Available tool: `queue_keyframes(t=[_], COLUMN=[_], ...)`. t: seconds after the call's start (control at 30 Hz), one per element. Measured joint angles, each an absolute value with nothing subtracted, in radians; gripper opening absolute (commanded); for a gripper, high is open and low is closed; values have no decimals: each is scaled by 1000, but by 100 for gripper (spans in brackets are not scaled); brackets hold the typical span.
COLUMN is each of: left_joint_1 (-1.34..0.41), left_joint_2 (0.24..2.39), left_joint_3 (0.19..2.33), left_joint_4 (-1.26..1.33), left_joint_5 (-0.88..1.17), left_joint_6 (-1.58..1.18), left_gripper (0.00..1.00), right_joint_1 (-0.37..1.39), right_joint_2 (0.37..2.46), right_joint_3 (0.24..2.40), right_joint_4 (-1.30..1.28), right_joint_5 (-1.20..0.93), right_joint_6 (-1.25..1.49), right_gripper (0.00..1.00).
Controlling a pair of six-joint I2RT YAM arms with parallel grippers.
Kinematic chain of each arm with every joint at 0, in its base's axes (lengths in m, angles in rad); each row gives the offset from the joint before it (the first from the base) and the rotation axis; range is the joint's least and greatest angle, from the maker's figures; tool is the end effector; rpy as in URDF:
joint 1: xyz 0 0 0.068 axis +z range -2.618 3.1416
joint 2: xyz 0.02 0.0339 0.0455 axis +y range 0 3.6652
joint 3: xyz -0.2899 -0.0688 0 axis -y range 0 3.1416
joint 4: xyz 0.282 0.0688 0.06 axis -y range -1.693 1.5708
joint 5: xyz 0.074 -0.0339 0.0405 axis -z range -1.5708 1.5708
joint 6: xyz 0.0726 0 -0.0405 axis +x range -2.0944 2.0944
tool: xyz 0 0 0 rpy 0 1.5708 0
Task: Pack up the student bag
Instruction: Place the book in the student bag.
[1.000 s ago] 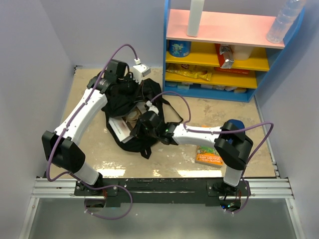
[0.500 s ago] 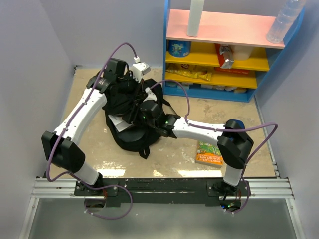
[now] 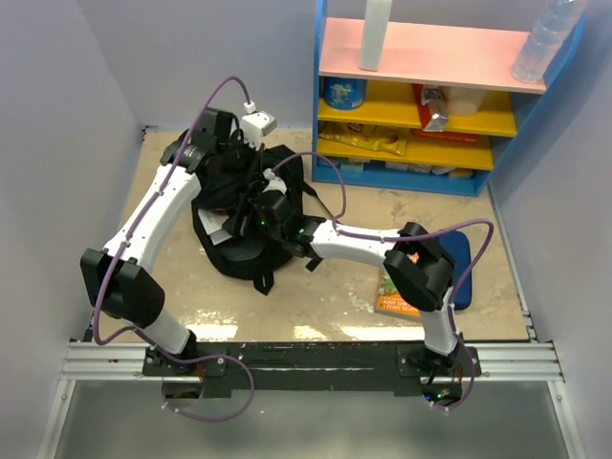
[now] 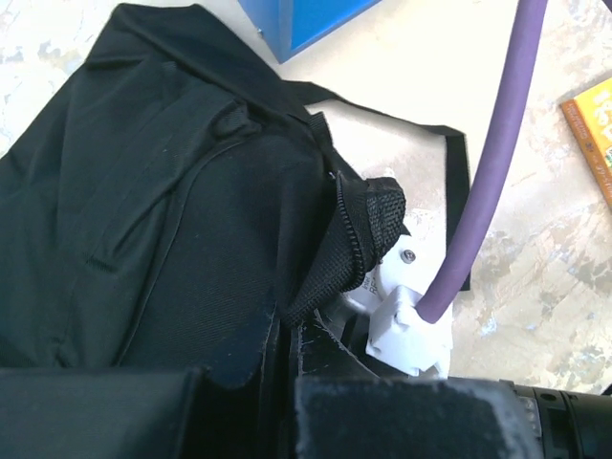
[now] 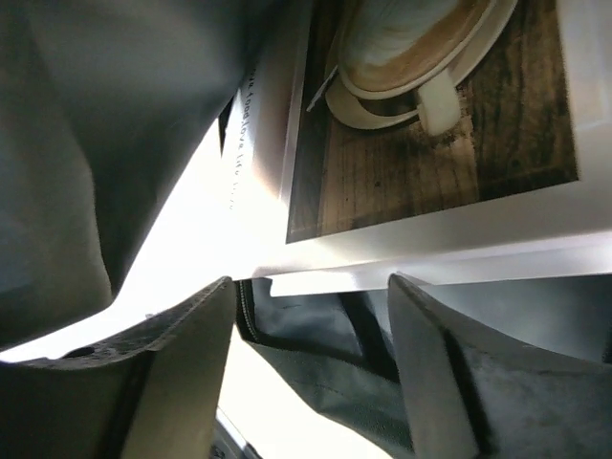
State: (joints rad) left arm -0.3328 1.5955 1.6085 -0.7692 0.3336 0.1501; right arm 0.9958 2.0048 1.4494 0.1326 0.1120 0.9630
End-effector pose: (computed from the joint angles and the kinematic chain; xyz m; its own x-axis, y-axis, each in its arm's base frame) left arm 0.3817 -0.1571 0.3691 -0.5614 0.3435 -0.7529 0.6248 0.7725 -0.1134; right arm 0.3040 0.4541 0.2188 -0.7665 0.3172 -0.5584 -0.2614 0.6401 0.7224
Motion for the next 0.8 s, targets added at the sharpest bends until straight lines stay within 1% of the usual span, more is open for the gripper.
queue_keyframes(t=[0.07, 0.13, 0.17, 0.23, 0.27, 0.33, 0.37, 0.47, 0.57, 0.67, 0.8], left_joint_1=[-333, -336, -341, -358, -367, -381, -384, -388, -389, -389, -389], left_joint_2=[1596, 1596, 1596, 1596, 1597, 1604, 1608, 1617, 1623, 1624, 1624], left_joint_3=[1616, 1626, 1628, 1636, 1644, 1665, 1675, 1698, 1710, 1711, 1711], left_joint_4=[-771, -776, -780, -791, -800, -814, -821, -834, -838, -840, -840], left_joint_5=[345, 384, 400, 433, 447, 471, 480, 501, 508, 509, 509], left_joint_6=[149, 144, 141, 138, 136, 130, 125, 114, 110, 105, 104], left_gripper=[0, 0, 0, 0, 0, 0, 0, 0, 0, 0, 0], right_joint_1=[994, 993, 994, 998, 1003, 1018, 1028, 1070, 1127, 1171, 1176], right_joint_2=[1988, 1937, 1913, 1844, 1801, 1737, 1720, 1711, 1722, 1743, 1803], right_joint_3=[1441, 1388, 1363, 1285, 1237, 1169, 1149, 1116, 1103, 1105, 1120], right_joint_4=[120, 117, 113, 128, 136, 154, 165, 221, 248, 258, 264], right_joint_5=[112, 111, 112, 112, 113, 114, 113, 113, 136, 167, 199], right_joint_6=[948, 922, 912, 881, 864, 826, 807, 754, 711, 691, 688], right_gripper=[70, 66, 58, 50, 41, 32, 23, 10, 3, 1, 1])
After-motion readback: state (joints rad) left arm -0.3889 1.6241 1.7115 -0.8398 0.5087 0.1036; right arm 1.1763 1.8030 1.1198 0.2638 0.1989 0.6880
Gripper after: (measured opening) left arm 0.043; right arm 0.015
